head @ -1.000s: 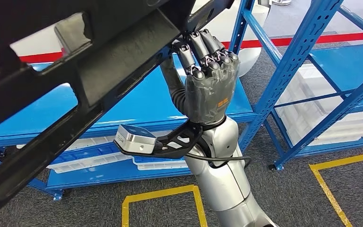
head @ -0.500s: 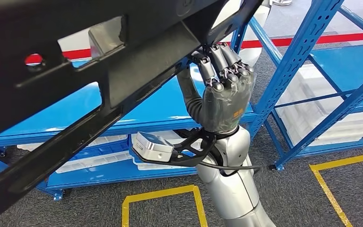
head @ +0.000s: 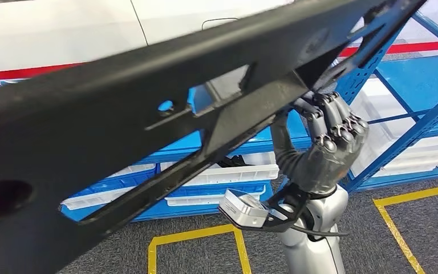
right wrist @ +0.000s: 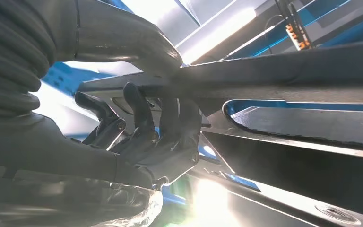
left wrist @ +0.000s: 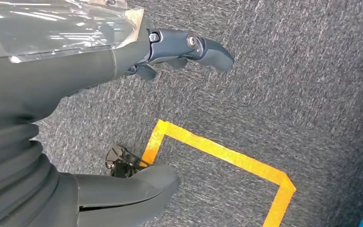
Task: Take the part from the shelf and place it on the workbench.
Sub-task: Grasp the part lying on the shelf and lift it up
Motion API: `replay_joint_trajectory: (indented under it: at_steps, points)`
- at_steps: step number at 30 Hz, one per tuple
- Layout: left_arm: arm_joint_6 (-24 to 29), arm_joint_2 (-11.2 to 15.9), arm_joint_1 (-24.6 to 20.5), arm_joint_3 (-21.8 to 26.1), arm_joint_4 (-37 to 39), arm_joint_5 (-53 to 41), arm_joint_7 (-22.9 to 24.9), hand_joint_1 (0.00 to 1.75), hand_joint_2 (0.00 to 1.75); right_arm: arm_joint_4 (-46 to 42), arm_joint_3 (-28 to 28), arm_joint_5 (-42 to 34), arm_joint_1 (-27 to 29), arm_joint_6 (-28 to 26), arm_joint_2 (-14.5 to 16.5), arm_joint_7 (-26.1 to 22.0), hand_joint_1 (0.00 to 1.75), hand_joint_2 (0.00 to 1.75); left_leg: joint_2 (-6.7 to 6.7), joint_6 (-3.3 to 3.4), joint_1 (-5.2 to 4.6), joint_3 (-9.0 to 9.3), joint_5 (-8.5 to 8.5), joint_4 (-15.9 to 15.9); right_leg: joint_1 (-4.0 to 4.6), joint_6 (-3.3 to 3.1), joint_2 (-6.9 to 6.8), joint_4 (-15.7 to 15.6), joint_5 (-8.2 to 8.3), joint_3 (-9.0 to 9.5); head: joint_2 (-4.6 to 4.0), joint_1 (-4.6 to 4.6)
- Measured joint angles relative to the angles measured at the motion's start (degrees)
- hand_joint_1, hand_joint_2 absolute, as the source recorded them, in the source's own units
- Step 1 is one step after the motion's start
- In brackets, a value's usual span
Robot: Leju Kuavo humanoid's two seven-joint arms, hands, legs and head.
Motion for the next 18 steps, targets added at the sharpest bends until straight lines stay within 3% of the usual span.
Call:
replay_joint_trajectory:
  at_steps: [2,4,5,7,8,10,13,14,15,18]
  points:
    - [-0.31,0.19,0.07,0.11,0.01,-0.49,0.66,0.0,1.75,-1.07,-1.86,-1.2,2.26,0.0,-0.75,-1.28,1.75,1.75,0.06,0.15,0.11,0.05,0.09,-0.16,-0.07,-0.29,0.0,7.7,-2.72,-4.18,-0.01,0.04]
    - [-0.55,0.36,0.17,0.23,0.02,-0.93,1.32,0.0,1.75,-1.66,-3.39,-2.3,4.42,0.0,-1.25,-1.84,1.75,1.75,0.05,0.1,0.15,0.03,0.05,-0.12,-0.27,0.11,-0.02,12.69,-3.54,-7.39,-0.01,0.03]
    - [-0.58,0.44,0.2,0.28,0.02,-1.1,1.62,0.0,1.75,-1.93,-3.98,-2.66,5.28,0.0,-1.43,-1.82,1.75,1.75,0.02,0.0,0.22,0.07,0.01,-0.08,-0.43,0.65,-0.03,11.99,-2.57,-7.48,-0.01,0.03]
    - [-0.61,0.52,0.23,0.37,0.01,-1.57,2.13,0.0,1.75,-2.56,-4.73,-2.91,6.47,0.0,-1.65,-1.27,1.75,1.75,-0.05,-0.48,0.43,0.2,-0.22,0.2,-0.85,1.99,-0.17,4.95,1.16,-4.77,-0.01,0.04]
    - [-0.62,0.62,0.23,0.42,0.0,-1.76,2.36,0.0,1.75,-2.84,-5.0,-2.86,6.89,0.0,-1.75,-0.86,1.75,1.75,-0.09,-0.91,0.42,0.12,-0.43,0.55,-0.94,2.34,-0.24,1.53,2.69,-3.38,-0.01,0.05]
    - [-0.6,0.81,0.21,0.61,-0.02,-2.21,2.89,0.0,1.75,-3.45,-5.39,-2.75,7.91,0.0,-1.96,-0.02,1.75,1.75,-0.16,-1.77,0.27,-0.29,-0.73,1.28,-0.91,1.89,-0.18,-1.6,4.03,-2.18,0.0,-0.04]
    - [-0.39,1.02,0.24,0.92,-0.03,-3.03,4.15,0.0,1.75,-4.44,-6.05,-2.99,9.98,0.0,-2.33,1.17,1.75,1.75,-0.2,-2.66,0.35,-0.8,-0.86,1.73,-0.84,0.54,0.01,-1.32,4.35,-2.66,0.0,-0.13]
    - [-0.22,1.07,0.25,1.0,-0.03,-3.3,4.51,0.0,1.75,-4.74,-6.24,-3.09,10.48,0.0,-2.41,1.43,1.75,1.75,-0.17,-2.91,0.45,-1.21,-1.69,2.57,-0.92,0.16,0.01,-1.33,4.53,-2.79,0.0,-0.15]
    - [-0.04,1.13,0.24,1.07,-0.03,-3.49,4.78,0.0,1.75,-5.04,-6.38,-3.16,10.93,0.0,-2.44,1.6,1.75,1.75,-0.14,-3.14,0.53,-2.04,-3.26,4.55,-1.02,-0.26,-0.01,-1.38,4.74,-2.95,-0.01,-0.16]
    - [0.44,1.32,0.26,1.21,-0.03,-3.88,5.29,0.0,1.75,-5.73,-6.6,-3.21,12.46,0.0,-2.52,1.8,1.75,1.75,-0.1,-3.54,0.57,-6.24,-9.11,14.82,-0.69,-1.15,-0.11,-1.37,5.23,-3.66,-0.01,-0.2]
